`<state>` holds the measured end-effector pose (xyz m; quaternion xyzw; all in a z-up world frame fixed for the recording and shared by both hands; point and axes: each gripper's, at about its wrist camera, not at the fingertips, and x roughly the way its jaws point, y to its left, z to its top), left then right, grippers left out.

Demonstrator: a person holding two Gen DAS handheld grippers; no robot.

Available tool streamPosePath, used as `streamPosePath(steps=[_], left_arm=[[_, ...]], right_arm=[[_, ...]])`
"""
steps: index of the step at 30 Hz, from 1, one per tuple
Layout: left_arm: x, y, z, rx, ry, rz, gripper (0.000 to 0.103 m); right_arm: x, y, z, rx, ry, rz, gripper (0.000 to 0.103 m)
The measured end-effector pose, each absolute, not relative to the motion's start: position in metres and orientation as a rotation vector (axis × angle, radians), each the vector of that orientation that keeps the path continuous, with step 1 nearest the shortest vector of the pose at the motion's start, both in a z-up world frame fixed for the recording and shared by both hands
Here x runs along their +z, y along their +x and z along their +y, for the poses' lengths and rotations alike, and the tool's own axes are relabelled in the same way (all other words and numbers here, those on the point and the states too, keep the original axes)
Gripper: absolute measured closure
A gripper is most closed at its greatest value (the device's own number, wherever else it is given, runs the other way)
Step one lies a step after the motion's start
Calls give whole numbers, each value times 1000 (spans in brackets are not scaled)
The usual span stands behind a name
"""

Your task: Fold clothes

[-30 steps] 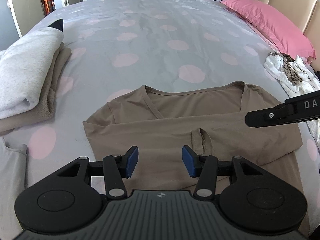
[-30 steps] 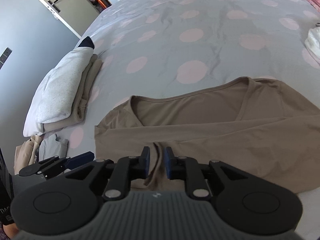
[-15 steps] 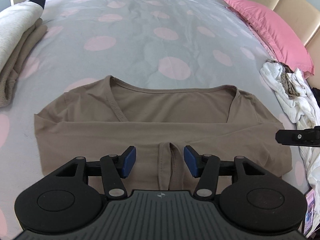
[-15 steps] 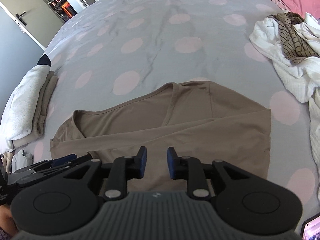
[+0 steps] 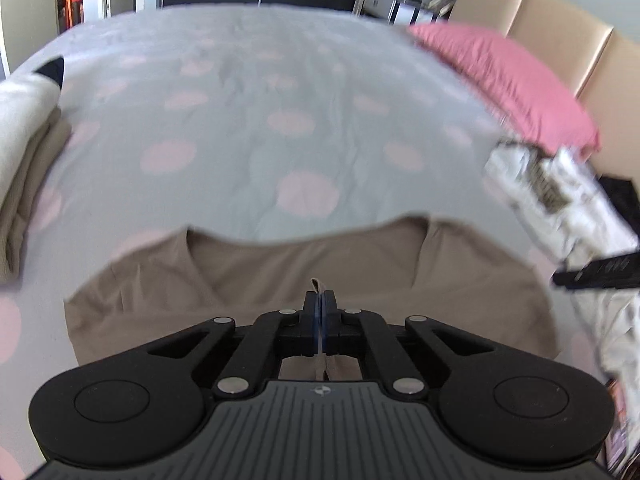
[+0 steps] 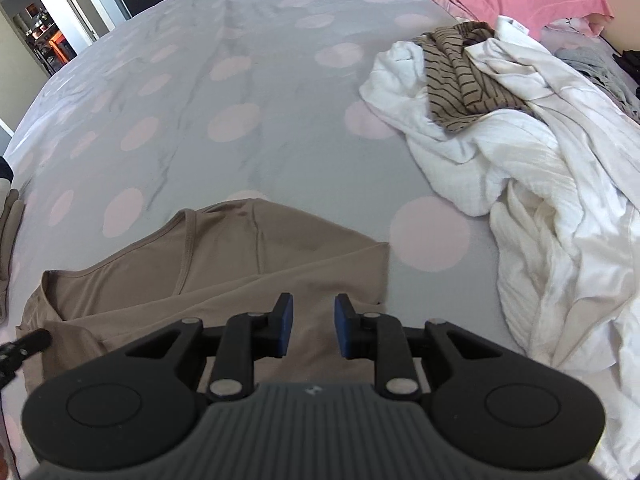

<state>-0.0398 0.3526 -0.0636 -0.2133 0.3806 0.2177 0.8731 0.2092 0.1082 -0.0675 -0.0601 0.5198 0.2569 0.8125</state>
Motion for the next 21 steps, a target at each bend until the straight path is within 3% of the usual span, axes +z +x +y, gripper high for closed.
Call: streamPosePath(steps=[9,21], left_arm=[[-9,-68,376,474,-528,653,103],[-55,-112,424,670,-533,815,103]], right_arm=[[-65,213,104,507,-117,1101,78],[-71,218,114,534,-54,1083,78]])
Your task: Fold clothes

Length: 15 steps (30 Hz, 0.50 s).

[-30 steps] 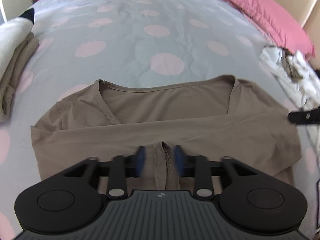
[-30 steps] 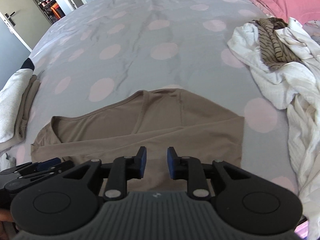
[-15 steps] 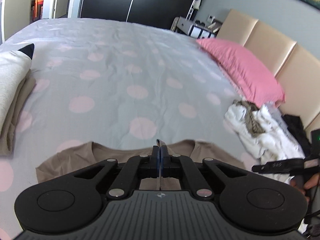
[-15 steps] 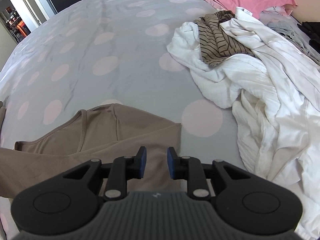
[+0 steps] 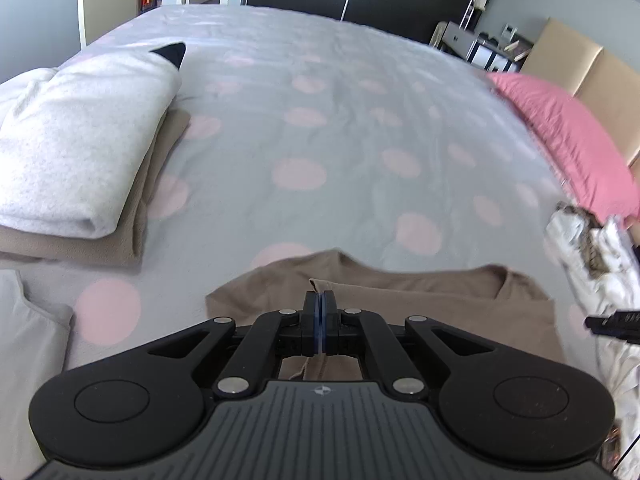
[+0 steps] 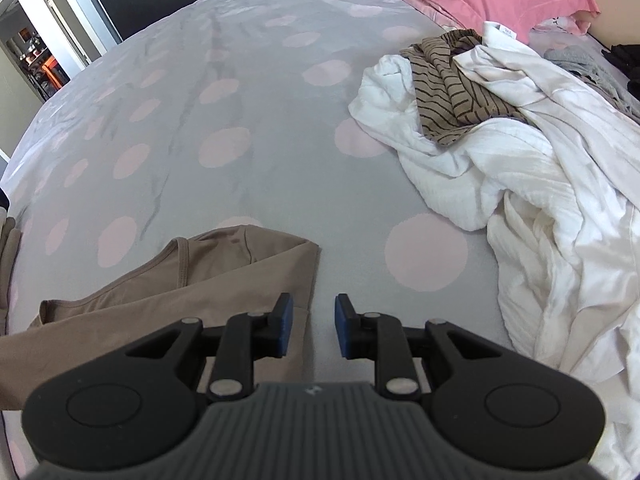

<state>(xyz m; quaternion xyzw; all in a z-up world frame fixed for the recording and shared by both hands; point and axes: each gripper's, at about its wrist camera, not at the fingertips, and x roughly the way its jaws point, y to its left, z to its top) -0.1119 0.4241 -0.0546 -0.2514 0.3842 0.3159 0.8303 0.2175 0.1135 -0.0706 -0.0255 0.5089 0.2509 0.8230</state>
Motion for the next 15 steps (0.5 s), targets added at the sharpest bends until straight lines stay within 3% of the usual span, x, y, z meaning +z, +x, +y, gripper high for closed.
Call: streamPosePath(steps=[8,14,15], left_arm=[[-89,-117,435,717,-503,919,103],[-97,-115,437,721,-484,945,103],[-98,-115,438,724,-480,948,103]], right_arm=[[-86,223,133,534,-22,1092,78],[-112,222,153,529,-82,1237,73],[-116,220,156,517,-125,1255,88]])
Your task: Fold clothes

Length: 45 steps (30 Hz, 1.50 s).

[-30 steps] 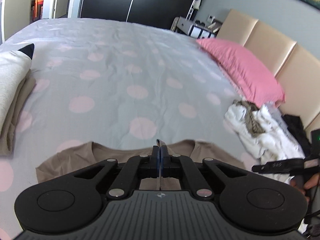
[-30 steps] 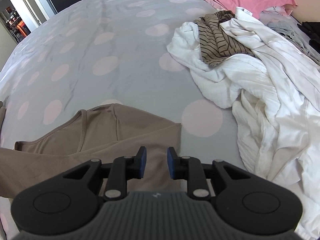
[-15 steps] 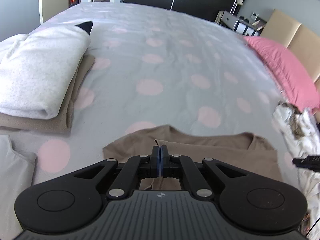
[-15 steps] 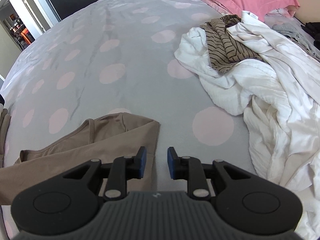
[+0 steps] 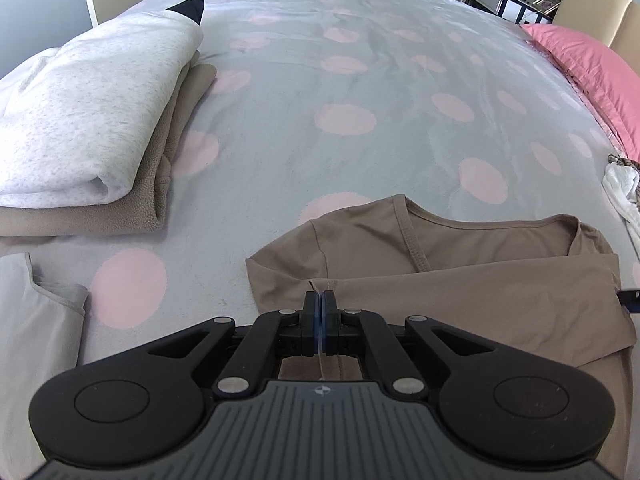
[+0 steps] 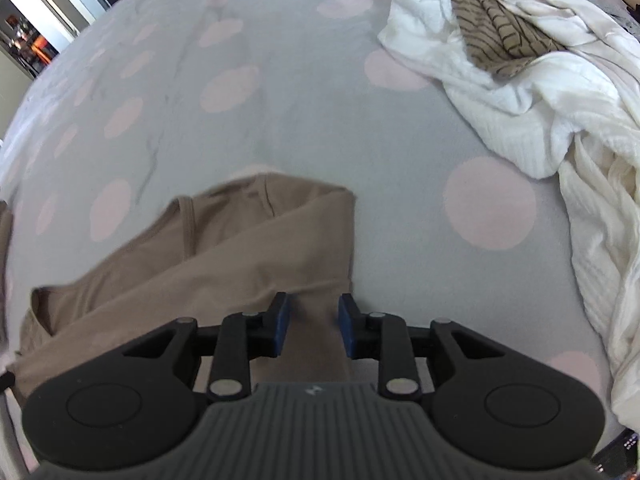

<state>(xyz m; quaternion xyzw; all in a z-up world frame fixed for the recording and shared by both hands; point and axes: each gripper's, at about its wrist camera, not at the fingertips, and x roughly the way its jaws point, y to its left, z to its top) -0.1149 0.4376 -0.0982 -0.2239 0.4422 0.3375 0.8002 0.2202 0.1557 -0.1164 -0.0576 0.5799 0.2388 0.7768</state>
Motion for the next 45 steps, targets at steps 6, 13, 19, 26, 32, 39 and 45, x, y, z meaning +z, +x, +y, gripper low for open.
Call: streamPosePath(steps=[6,13,19,26,32,39,45], left_arm=[[-103,-116,440,749,-465,981,103],[-97,-127,433,684,-538,964,61],[-106,-134,424,632,-579,1001,60],[-120,-130,415,647,-544,1062,91],[-108,-137,419,653,-575,1026,102],[-115,-139,419,653,-567,1086,102],[-103,-138,417,639,-548,1082,102]], right_arm=[[-110,226,137,401,-197,1171,97],[-88,206,130,623,-100,1240,66],[-88,173,143,721,-311,1216,61],[-105,163,143,733,-474,1179,66],[-105,174,137,680,-460,1180,97],[-120,187,128,619,-460,1224,99],[-118,190,128,606,-439,1226,99]])
